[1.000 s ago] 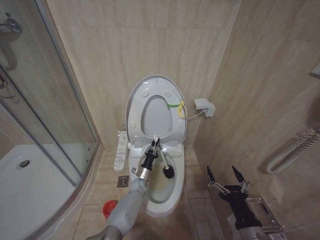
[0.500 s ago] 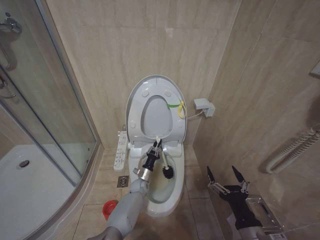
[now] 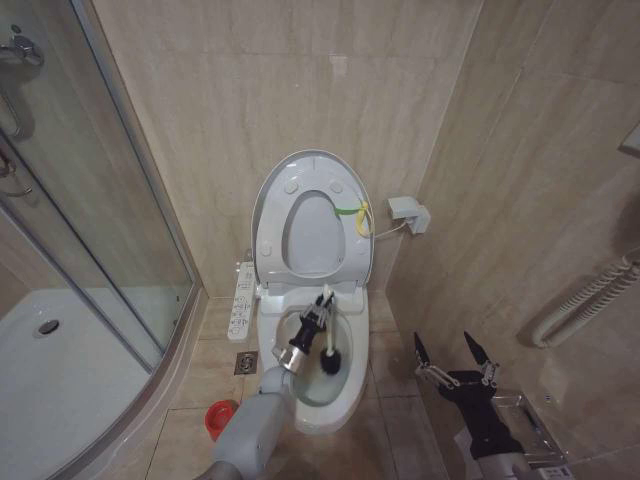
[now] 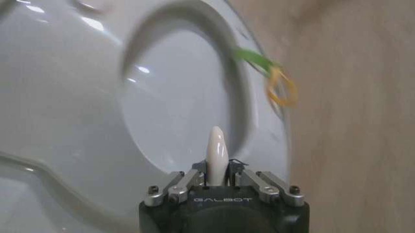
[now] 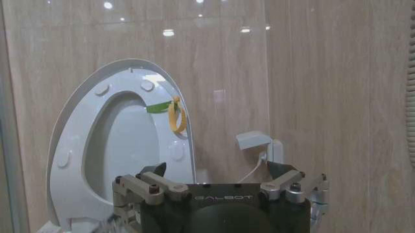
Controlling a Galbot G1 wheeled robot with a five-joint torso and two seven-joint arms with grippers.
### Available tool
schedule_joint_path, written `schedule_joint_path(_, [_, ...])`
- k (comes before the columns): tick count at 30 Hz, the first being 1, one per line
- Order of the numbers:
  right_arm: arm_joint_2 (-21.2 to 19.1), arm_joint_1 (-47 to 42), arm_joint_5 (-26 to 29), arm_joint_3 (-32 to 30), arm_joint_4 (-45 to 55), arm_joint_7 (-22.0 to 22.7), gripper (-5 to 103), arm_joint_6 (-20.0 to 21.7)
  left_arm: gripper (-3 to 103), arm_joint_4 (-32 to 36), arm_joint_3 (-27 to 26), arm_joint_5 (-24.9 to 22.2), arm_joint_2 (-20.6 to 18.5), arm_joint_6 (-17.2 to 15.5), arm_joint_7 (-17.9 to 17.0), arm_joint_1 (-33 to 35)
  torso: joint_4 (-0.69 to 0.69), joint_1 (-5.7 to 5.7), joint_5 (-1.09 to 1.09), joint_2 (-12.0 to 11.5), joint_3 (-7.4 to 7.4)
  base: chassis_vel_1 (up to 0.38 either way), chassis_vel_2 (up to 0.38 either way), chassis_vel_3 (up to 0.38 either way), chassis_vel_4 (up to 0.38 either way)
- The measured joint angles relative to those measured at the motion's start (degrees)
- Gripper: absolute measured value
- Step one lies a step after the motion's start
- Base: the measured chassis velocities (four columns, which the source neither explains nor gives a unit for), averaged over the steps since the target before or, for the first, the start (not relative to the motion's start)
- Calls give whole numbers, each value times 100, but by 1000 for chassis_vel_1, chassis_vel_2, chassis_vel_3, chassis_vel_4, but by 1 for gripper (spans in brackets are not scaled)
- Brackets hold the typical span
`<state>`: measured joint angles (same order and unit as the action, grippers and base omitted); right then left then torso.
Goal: Open the toilet lid, clean the toilet bowl with a toilet brush, close the toilet lid, and flush.
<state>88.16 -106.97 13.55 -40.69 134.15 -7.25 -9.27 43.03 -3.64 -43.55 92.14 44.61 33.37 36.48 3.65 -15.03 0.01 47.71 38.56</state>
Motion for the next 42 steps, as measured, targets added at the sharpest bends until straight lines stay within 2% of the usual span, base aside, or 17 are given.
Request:
schedule_joint_path(5, [0,0,0,0,0,0,100,0,21,62,150,-450,0,-147,-47,-14,0,0,-1,0,0,0,0,0,0])
schedule_joint_path(13, [0,0,0,1,0,0,100,0,21,-381,-124,1145,0,162,70,77,0,0,-2,0,1,0,0,0,0])
schedule_joint_path(16, [0,0,0,0,0,0,100,0,21,-278,-153,1449,0,201,0,24,0,0,-2,0,1,0,0,0,0])
schedule_joint_path(18, [0,0,0,0,0,0,100,0,21,-82,-52,997,0,203,-57,-49,1,0,-2,0,0,0,0,0,0])
schedule_joint_path(19, [0,0,0,0,0,0,100,0,21,-82,-52,997,0,203,-57,-49,1,0,-2,0,0,0,0,0,0])
schedule_joint_path(21, [0,0,0,0,0,0,100,0,21,44,50,163,1,133,-132,-107,1,0,-2,0,0,0,0,0,0])
schedule_joint_path(23, [0,0,0,0,0,0,100,0,21,59,114,-212,0,52,-186,-121,0,0,-1,0,0,0,0,0,0])
schedule_joint_path(26, [0,0,0,0,0,0,100,0,21,-62,125,-149,0,34,-155,-99,1,0,-2,0,0,0,0,0,0])
schedule_joint_path(28, [0,0,0,1,0,0,100,0,21,-241,40,285,-1,51,-53,0,-2,0,-1,0,1,0,0,0,0])
schedule_joint_path(29, [0,0,0,1,0,0,100,0,21,-241,40,285,-1,51,-53,0,-2,0,-1,0,1,0,0,0,0])
schedule_joint_path(32, [0,0,0,0,0,0,100,0,21,-369,-107,1070,-1,172,5,56,-1,0,-1,0,0,0,0,0,0])
schedule_joint_path(33, [0,0,0,0,0,0,100,0,21,-369,-107,1070,-1,172,5,56,-1,0,-1,0,0,0,0,0,0])
schedule_joint_path(35, [0,0,0,0,0,0,100,0,21,-274,-83,885,-1,178,-1,65,0,0,-2,0,0,0,0,0,0])
schedule_joint_path(38, [0,0,0,0,0,0,100,0,21,47,47,-104,0,-26,-33,62,0,0,-1,0,0,0,0,0,0])
schedule_joint_path(39, [0,0,0,0,0,0,100,0,21,47,47,-104,0,-26,-33,62,0,0,-1,0,0,0,0,0,0])
schedule_joint_path(41, [0,0,0,0,0,0,100,0,21,176,138,-596,1,-194,-78,57,1,0,-2,0,0,0,0,0,0])
schedule_joint_path(42, [0,0,0,0,0,0,100,0,21,96,120,-461,3,-173,-62,33,1,0,-2,0,0,0,0,0,0])
